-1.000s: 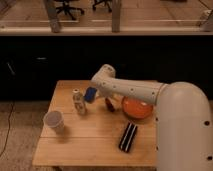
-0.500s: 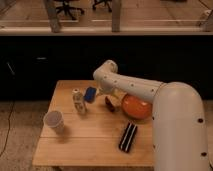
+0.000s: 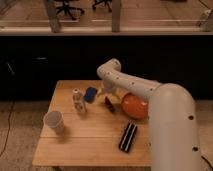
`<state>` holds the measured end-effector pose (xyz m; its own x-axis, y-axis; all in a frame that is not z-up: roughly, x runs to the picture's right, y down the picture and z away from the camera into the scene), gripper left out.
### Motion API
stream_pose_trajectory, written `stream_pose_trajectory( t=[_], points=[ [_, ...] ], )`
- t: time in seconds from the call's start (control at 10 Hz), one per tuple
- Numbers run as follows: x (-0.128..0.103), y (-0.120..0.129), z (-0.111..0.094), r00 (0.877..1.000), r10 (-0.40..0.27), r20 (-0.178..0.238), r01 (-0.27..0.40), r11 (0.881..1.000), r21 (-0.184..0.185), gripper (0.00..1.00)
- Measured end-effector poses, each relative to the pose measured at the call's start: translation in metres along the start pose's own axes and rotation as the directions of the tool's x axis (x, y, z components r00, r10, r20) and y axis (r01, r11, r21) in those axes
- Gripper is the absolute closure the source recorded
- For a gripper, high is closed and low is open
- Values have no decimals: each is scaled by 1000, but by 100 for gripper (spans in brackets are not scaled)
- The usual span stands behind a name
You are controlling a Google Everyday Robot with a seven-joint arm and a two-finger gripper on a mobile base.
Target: Place the pepper in the ceramic bowl
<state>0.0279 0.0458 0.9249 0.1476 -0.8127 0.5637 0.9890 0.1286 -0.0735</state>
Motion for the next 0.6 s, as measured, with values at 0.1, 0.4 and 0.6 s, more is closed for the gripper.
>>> stream_pose_trajectory(
  t=[0.1, 0.4, 0.6],
  points=[
    [-1, 0, 6, 1000, -2, 13, 2, 1000, -5, 20],
    [-1, -1, 18, 999, -3, 40, 3, 1000, -19, 20],
    [-2, 1, 24, 998, 5, 58, -4, 1000, -29, 20]
  ],
)
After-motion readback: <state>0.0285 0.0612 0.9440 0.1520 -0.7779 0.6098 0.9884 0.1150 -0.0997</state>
